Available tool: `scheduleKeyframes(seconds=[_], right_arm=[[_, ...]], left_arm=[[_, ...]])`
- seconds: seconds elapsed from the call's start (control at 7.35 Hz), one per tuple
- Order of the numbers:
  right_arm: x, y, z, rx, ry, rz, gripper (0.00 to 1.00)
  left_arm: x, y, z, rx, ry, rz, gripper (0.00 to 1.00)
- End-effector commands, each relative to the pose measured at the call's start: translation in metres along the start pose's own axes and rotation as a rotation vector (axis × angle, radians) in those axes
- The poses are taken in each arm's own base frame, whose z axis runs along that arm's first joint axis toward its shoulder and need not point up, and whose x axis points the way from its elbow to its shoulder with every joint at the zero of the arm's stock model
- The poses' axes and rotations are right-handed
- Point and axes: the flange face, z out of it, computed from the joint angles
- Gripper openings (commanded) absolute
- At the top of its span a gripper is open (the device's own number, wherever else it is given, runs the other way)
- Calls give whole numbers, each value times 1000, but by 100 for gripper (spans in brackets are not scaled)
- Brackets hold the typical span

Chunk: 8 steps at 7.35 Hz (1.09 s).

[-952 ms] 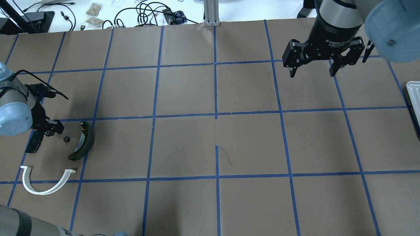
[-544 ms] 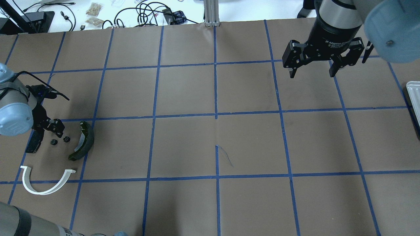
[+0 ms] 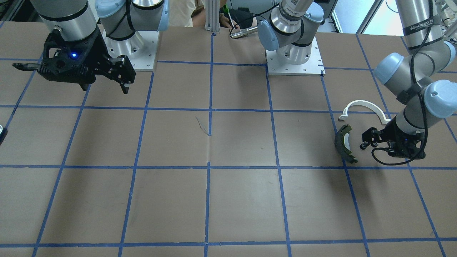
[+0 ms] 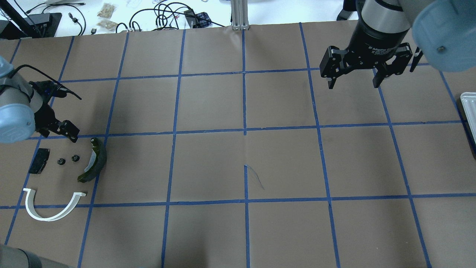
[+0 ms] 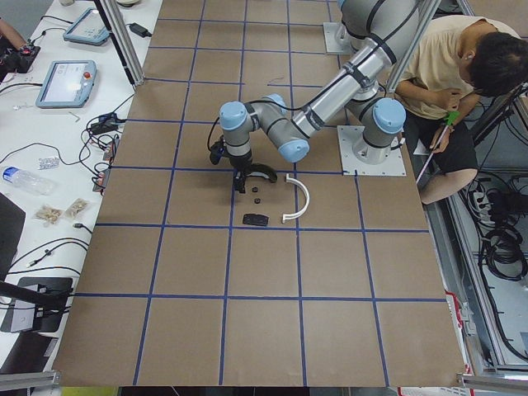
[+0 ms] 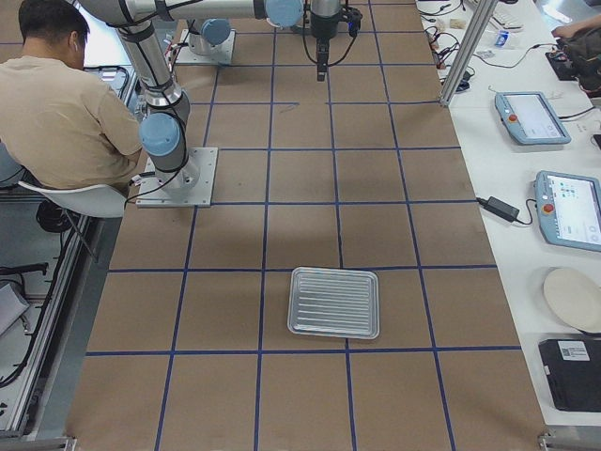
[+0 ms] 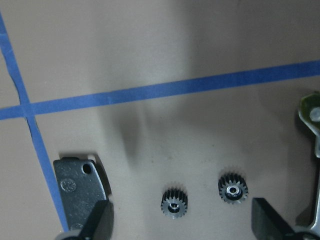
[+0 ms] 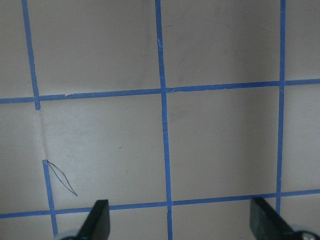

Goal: Place bearing gear from tray to pile

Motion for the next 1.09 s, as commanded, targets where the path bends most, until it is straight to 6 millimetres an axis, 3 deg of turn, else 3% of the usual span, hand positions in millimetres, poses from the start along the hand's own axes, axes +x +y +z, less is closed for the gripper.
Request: scheduleKeyframes(seconds=[0.0,0.27,0.41,0.54,0.68,0.95], right_arm=[[1,0,-1,2,0,-2,100],[2,-1,-1,4,3,-12,100],[3,-1,-1,5,4,-32,100],[4,-2,-1,6,6,-34,100],[4,-2,-1,7,6,-35,100],[4,-2,-1,7,6,-35,100]], left_arm=[[87,-3,-116,-69,121,-167,100],[186,-5,-212,-6,165,-260,100],[240,6,-247,53,137,-215,100],[270,25,-261,83,132,-160,100],[275,41,-273,115,128,-158,100],[266,52,-270,118,63,-127,100]])
